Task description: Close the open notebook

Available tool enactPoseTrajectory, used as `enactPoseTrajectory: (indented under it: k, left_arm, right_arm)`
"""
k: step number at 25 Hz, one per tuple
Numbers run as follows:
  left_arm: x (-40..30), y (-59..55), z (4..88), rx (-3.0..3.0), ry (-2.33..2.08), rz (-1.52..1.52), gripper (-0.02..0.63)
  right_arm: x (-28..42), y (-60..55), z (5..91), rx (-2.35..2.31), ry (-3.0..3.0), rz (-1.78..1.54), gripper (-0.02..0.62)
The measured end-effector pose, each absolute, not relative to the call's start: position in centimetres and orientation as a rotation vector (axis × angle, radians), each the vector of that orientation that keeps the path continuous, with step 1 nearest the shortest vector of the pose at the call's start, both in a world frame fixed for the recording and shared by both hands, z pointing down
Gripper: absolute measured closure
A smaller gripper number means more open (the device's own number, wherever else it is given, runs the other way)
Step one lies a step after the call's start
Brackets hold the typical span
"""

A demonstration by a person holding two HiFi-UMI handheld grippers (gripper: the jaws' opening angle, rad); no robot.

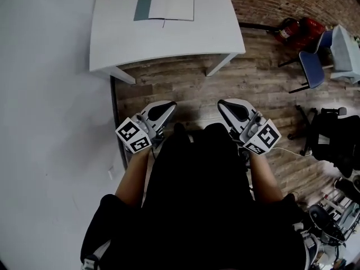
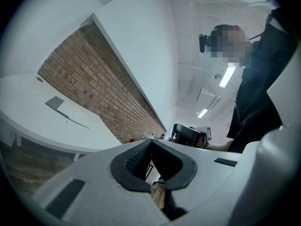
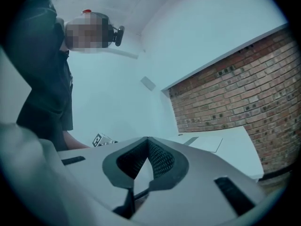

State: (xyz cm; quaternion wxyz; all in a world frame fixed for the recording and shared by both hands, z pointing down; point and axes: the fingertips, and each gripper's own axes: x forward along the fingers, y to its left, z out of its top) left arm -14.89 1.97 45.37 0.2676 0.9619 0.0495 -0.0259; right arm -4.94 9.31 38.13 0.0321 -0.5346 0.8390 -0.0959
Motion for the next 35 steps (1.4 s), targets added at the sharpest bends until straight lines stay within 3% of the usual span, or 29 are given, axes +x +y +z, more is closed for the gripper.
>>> enactPoseTrajectory:
  k: [11,25,35]
  left_arm:
    - [-13.2,-6.0,45.7,2.537,-0.157,-0.16,0.591]
    - [-0.8,-12.0,44.0,2.474,-0.451,-0.164,0.591]
    - [2.6,-15.3,44.4,2.436,-0.63,-0.144,0.591]
  right_arm:
    - [0.2,0.7,38.5,-1.446,2.647,-0.31,0.589]
    - [15.2,-7.7,36.8,-1.218,2.797,-0.276,0.589]
    - [19.8,-11.2,38.2,-1.105,2.802,-0.316,0.589]
